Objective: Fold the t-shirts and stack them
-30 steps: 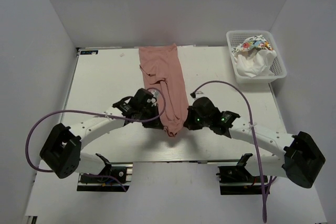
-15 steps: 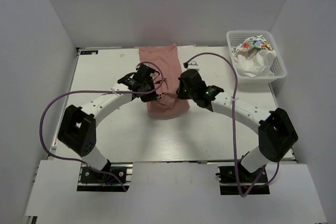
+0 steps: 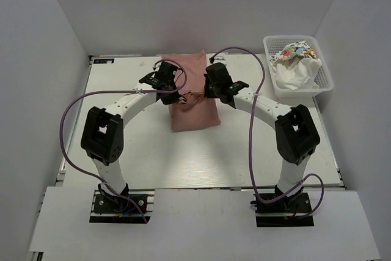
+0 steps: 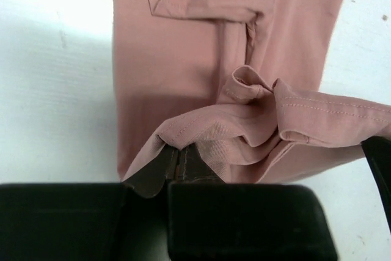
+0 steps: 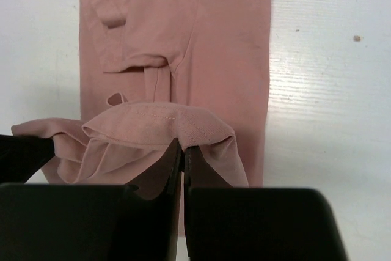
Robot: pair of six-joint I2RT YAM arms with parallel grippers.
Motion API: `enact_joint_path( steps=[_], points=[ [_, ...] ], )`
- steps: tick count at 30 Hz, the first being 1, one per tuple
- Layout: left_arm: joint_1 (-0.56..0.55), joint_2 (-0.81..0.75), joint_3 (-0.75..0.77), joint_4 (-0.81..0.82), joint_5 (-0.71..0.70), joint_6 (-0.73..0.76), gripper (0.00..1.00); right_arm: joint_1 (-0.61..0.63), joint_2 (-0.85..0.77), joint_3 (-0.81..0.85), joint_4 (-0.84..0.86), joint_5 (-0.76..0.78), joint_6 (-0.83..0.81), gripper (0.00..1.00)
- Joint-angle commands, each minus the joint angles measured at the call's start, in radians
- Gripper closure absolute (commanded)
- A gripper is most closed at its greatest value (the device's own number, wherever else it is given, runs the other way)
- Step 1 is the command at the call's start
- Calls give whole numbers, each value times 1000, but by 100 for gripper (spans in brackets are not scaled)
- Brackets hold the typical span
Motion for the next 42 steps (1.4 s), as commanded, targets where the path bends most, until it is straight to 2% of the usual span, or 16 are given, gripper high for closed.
enact_joint_path(
  steps=[1,10,14,15,17,18,19,20,21,23,24,28,32,38,42],
  points=[
    [19,33,54,23,0,17,100,-19,43,85,-9,-39,-24,100],
    [46,110,88,33,20,27,100,-51,180,190,-54,-115,-20,100],
    [65,158,106,43,-20,36,100,-62,240,245,-89,-141,-10,100],
    [65,170,135,43,-58,36,92,-63,261,256,-95,-146,-9,98],
    [74,204,177,18,-72,36,68,-73,283,308,-95,-146,-27,89],
    [85,213,222,-5,-72,36,34,-79,290,323,-104,-149,-32,73],
    [94,213,240,-16,-81,36,17,-79,301,372,-112,-161,-46,64],
    [94,213,250,-16,-93,36,7,-83,300,381,-126,-169,-59,55],
    [94,201,250,-29,-93,36,1,-85,297,386,-135,-174,-69,32],
    [105,167,219,-29,-103,36,1,-85,254,360,-132,-195,-72,14],
    [105,123,198,-17,-103,36,1,-82,214,340,-95,-204,-73,10],
    [105,-9,65,32,-113,36,1,-80,87,105,18,-366,-81,10],
    [105,-109,-80,53,-78,36,1,-74,2,-17,96,-484,-79,10],
    [105,-232,-265,72,-12,36,1,-50,79,-23,153,-742,-81,10],
    [96,-287,-352,118,14,36,1,-43,195,4,225,-815,-81,10]
  ],
)
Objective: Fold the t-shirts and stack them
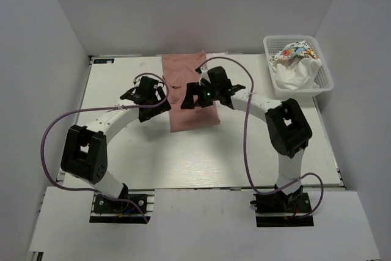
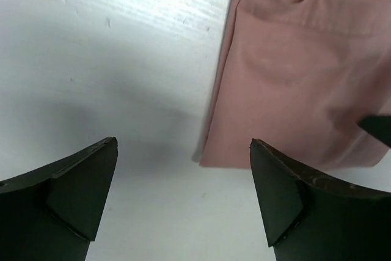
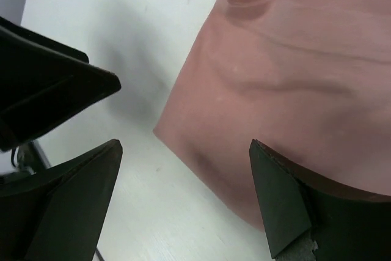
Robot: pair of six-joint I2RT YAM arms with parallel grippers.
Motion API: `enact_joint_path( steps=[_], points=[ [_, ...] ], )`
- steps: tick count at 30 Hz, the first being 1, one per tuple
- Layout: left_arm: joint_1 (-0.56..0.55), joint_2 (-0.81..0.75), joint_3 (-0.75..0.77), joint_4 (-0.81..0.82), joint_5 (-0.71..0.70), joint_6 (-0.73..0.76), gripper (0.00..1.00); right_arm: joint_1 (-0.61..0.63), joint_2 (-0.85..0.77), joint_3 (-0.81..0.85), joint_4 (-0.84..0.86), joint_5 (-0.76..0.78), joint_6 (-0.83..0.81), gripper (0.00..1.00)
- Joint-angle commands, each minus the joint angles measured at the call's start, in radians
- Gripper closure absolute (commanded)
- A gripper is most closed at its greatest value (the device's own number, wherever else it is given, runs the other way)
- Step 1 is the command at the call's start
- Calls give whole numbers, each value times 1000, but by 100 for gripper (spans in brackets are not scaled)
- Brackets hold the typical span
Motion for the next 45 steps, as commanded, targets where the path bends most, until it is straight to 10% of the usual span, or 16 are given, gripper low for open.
enact_joint_path(
  steps=[1,13,32,45],
  points=[
    [-9,-61,-43,48,54,3,1,5,100,87,88,-143,-15,10],
    [-18,-24,-19,-7,96,12,1,-48,407,490,74,-175,-62,10],
    [-70,187,32,20,231,44,2,-151,-235,-294,117,42,56,10],
    [-89,219,-23,63,266,44,49,-182,-229,-443,20,68,56,10]
  ],
)
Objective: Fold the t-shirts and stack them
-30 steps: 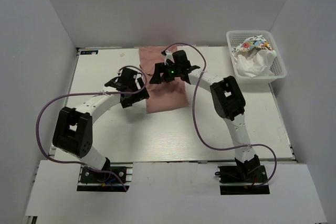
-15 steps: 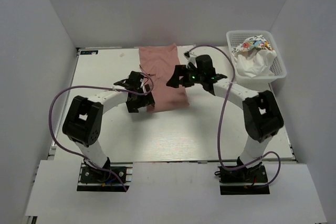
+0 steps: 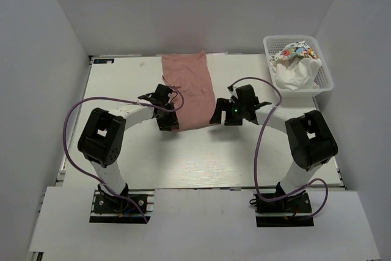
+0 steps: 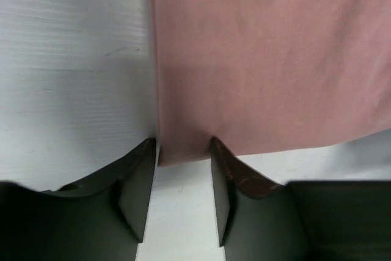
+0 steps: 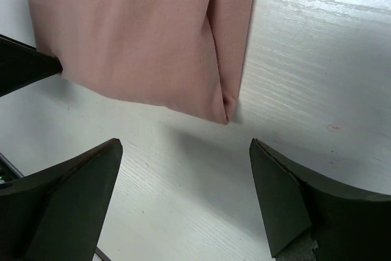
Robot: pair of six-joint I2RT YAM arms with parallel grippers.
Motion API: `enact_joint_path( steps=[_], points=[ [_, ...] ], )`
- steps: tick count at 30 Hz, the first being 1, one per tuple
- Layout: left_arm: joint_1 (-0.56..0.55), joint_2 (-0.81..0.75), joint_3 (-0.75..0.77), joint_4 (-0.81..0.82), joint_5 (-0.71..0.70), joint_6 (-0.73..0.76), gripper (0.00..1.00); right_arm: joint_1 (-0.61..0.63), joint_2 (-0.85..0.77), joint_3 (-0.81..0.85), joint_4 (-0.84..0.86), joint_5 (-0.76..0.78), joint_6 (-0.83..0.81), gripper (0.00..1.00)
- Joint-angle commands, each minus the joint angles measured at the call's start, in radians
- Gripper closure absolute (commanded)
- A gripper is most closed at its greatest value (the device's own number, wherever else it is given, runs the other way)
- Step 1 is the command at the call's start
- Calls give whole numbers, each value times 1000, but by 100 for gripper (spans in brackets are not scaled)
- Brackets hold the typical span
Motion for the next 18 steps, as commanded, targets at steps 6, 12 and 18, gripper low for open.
enact_joint_path(
  steps=[6,12,18],
  points=[
    [-6,32,-14,29,16,3,66,-8,53,-2,65,-36,42,11],
    [-6,51,-25,18,-2,3,100,-6,107,10,105,-44,73,29],
    [-6,51,-25,9,-13,3,100,-5,132,24,140,-24,85,66]
  ],
)
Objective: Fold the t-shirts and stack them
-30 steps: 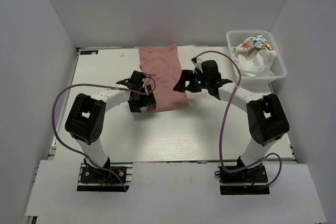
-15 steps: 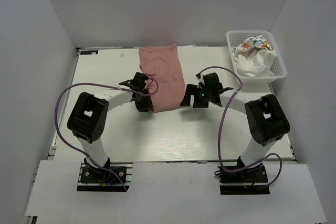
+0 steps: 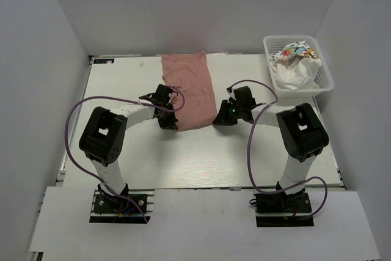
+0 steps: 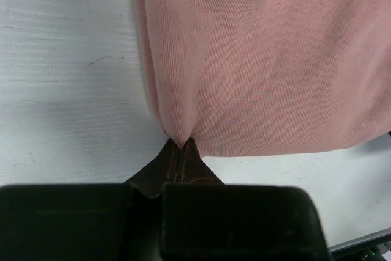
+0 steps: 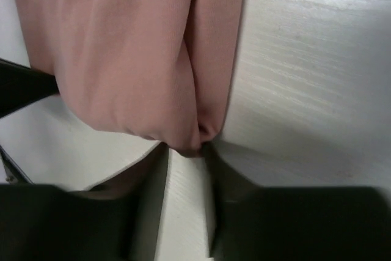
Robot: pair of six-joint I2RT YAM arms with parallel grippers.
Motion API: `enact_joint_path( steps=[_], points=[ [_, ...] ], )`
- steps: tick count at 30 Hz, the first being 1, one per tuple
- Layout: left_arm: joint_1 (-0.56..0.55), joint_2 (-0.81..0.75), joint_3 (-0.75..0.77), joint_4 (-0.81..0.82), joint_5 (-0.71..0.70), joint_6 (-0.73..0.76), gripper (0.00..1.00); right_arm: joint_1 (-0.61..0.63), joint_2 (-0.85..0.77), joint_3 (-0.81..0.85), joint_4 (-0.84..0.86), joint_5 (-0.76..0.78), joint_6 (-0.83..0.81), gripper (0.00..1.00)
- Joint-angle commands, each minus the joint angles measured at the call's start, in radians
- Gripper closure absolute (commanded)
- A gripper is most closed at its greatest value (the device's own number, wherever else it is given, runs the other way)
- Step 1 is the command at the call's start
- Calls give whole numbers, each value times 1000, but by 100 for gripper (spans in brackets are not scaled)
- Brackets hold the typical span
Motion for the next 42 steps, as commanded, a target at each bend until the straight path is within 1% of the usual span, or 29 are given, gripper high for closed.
enact_joint_path(
  steps=[1,2,3,5,6,8,9,10,11,12,13,14,15,17,18,19,20,22,23,27,28,32,37,39,42],
  points=[
    [-5,19,-23,-26,-33,7,100,-1,16,11,27,14,10,76],
    [-5,9,-23,-35,-33,7,100,1,13,5,26,13,9,92],
    [-5,-4,-23,-35,-33,7,100,-2,4,4,21,2,0,100],
    [-14,-37,-52,-35,-33,7,100,5,-28,-15,-22,11,-36,100],
    [-14,-80,-66,-35,-18,7,100,7,-75,-25,-30,16,-42,100],
    [-14,-129,-110,-35,-9,7,100,8,-123,-99,-37,16,-47,100],
    [-14,-183,-126,-35,-9,7,100,8,-204,-119,-45,30,-50,100],
    [-14,-209,-143,-35,-9,-2,100,16,-233,-177,-53,33,-48,100],
    [-24,-235,-164,-49,5,-2,100,25,-261,-191,-62,34,-53,100],
    [-34,-261,-173,-49,14,-2,100,31,-351,-215,-95,39,-50,100],
    [-34,-321,-187,-49,31,-2,100,39,-381,-238,-118,43,-51,100],
    [-45,-349,-210,-49,51,-2,100,57,-407,-252,-129,40,-54,100],
    [-54,-376,-210,-49,92,-2,100,65,-462,-257,-178,48,-56,100],
    [-63,-428,-223,-81,93,-2,100,92,-558,-263,-218,65,-69,100],
    [-64,-486,-223,-115,70,-2,100,97,-606,-263,-278,85,-73,100],
    [-74,-519,-223,-126,50,-2,100,106,-606,-262,-295,105,-77,100],
    [-74,-549,-232,-126,38,-2,100,109,-675,-253,-321,114,-80,100],
    [-74,-629,-243,-100,24,-11,100,116,-723,-236,-368,155,-86,100],
    [-74,-645,-243,-86,24,-11,100,114,-744,-230,-372,206,-88,100],
    [-74,-668,-171,-42,22,-11,100,114,-771,-164,-373,244,-82,100],
    [-74,-668,-139,-28,12,-1,100,114,-771,-154,-373,244,-79,100],
    [-74,-668,-91,15,-42,8,100,109,-775,-111,-363,280,-76,100],
    [-74,-602,-25,6,-110,19,100,106,-693,-30,-360,310,-77,100],
    [-53,-565,1,6,-122,19,100,105,-656,-10,-329,316,-83,100],
    [-53,-510,47,6,-217,28,100,102,-604,52,-294,347,-77,100]
  ],
)
